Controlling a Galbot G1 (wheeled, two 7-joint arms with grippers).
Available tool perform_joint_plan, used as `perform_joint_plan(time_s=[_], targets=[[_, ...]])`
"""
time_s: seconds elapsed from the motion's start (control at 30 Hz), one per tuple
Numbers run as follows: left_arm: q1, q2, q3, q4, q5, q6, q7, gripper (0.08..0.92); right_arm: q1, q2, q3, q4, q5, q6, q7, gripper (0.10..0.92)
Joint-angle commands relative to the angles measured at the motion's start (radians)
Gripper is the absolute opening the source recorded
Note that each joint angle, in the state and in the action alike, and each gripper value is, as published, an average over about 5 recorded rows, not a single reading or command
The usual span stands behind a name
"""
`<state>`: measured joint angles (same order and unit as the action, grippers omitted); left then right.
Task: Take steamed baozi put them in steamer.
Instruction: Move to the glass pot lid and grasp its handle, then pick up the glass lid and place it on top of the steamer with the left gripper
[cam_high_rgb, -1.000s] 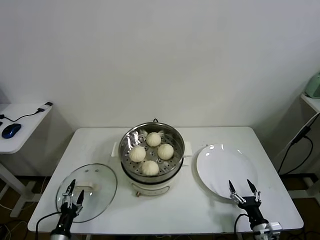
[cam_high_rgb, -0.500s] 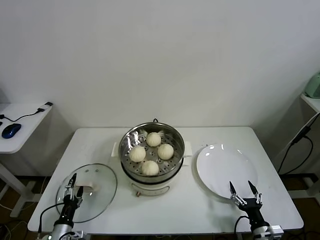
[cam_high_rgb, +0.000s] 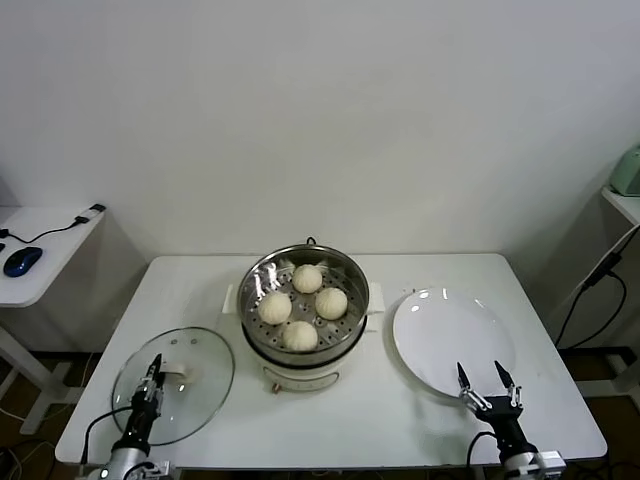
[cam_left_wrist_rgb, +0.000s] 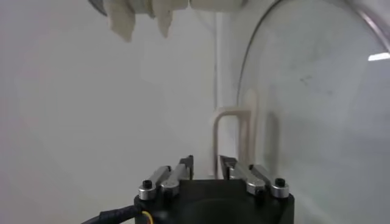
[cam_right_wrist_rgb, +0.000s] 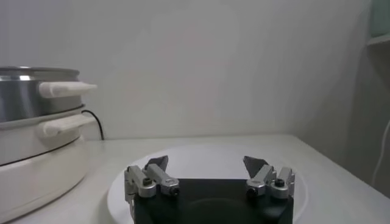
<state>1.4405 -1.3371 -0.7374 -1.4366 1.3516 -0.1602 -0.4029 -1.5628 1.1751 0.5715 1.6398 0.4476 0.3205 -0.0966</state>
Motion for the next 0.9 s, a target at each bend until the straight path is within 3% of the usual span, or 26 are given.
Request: perform_joint_plan(time_s=[0.03, 0.23, 0.33, 0.67, 0.9], targets=[[-0.01, 0.001, 0.0, 0.043, 0.016, -0.003, -0.01, 0.333, -0.001, -0.002, -0.001, 0.016, -0.005, -0.006, 0.004, 0.823], [-0.009, -0.001, 0.0, 0.039, 0.016, -0.01, -0.018, 0.17, -0.001, -0.002, -0.002, 0.026, -0.006, -0.011, 0.005, 0.823], [-0.006, -0.002, -0.002, 0.025, 0.008, -0.014, -0.019, 0.135, -0.002, -0.003, -0.002, 0.03, -0.007, -0.011, 0.005, 0.823], [0.034, -0.007, -0.036, -0.16, -0.118, 0.013, 0.021, 0.134, -0.002, -0.006, -0.002, 0.041, -0.021, -0.016, 0.01, 0.823], [0.084, 0.042, -0.11, -0.352, -0.245, 0.077, 0.159, 0.134, 0.004, -0.001, -0.006, 0.054, -0.088, -0.067, 0.066, 0.823]])
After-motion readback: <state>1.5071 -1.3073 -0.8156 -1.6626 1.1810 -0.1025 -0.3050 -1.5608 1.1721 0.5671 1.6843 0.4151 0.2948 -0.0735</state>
